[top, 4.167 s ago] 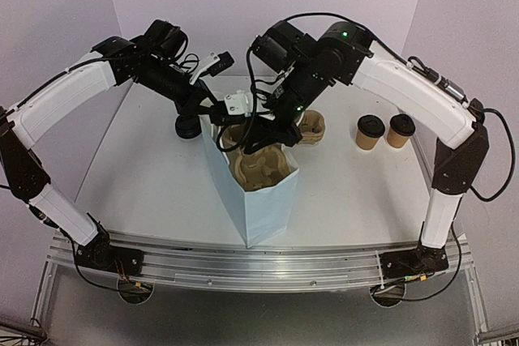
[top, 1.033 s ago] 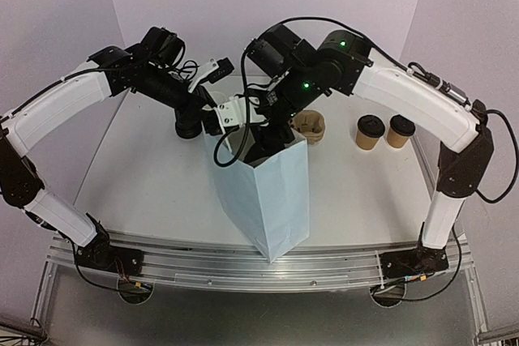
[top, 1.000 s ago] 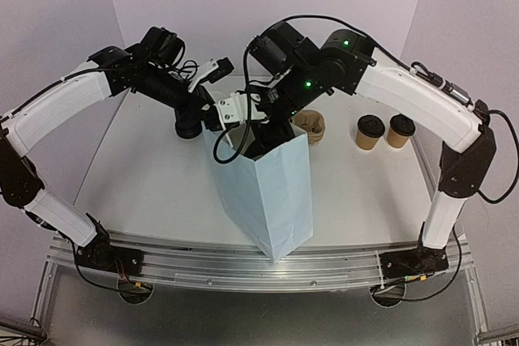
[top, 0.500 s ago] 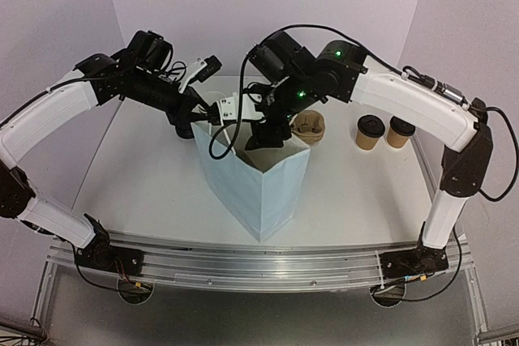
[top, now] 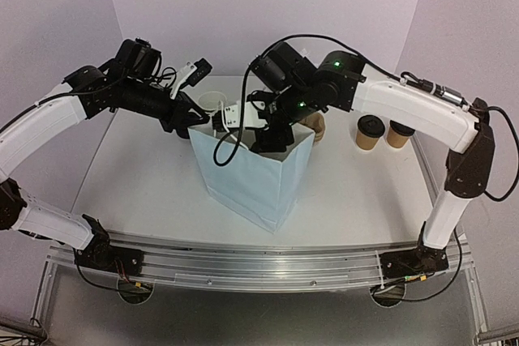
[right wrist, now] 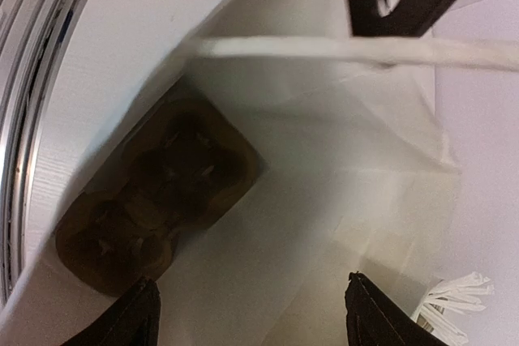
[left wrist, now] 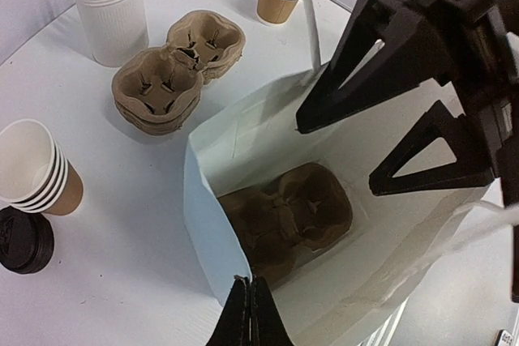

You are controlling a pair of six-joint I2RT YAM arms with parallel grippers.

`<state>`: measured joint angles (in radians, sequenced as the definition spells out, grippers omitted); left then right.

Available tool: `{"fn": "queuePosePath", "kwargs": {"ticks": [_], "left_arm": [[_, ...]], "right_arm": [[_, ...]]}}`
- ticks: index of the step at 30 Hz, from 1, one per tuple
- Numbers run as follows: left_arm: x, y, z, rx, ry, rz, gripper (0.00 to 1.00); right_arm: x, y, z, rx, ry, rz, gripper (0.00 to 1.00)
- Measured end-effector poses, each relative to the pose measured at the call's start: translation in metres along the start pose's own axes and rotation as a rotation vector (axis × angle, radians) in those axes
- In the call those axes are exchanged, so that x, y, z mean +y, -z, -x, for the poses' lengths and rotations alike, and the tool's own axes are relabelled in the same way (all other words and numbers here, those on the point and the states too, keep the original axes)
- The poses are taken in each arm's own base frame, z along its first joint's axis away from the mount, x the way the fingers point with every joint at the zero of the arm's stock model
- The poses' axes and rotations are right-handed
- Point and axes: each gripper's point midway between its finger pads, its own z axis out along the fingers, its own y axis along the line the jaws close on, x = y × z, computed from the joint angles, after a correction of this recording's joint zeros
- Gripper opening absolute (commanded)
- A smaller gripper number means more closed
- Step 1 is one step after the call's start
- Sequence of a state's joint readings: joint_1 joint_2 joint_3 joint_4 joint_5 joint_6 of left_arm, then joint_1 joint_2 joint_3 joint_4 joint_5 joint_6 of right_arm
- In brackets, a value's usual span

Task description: Pack the takeout coffee

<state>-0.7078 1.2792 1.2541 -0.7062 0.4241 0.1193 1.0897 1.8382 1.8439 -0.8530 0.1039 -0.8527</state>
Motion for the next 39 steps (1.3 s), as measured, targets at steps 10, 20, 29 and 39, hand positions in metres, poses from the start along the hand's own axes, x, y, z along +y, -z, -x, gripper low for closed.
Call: {"fn": "queuePosePath", "kwargs": {"ticks": [10, 20, 29, 39], "left_arm": [[-0.001, 0.001, -0.001, -0.004, -0.076, -0.005, 0.00], [-0.006, 0.004, -0.005, -0.022, -0.128, -0.016, 0.00], [-0.009, 0.007, -0.007, -0.033, -0.140, -0.025, 0.00], [-0.011, 0.007, -0.009, -0.033, -0.141, -0.036, 0.00]], "right_arm": [[0.014, -0.006, -0.019, 0.059, 0.104, 0.029, 0.74], [0.001, 0.001, -0.029, 0.102, 0.032, -0.029, 0.73], [-0.026, 0.019, -0.029, 0.132, -0.025, -0.137, 0.73], [-0.062, 0.027, -0.033, 0.197, -0.085, -0.280, 0.73]]}}
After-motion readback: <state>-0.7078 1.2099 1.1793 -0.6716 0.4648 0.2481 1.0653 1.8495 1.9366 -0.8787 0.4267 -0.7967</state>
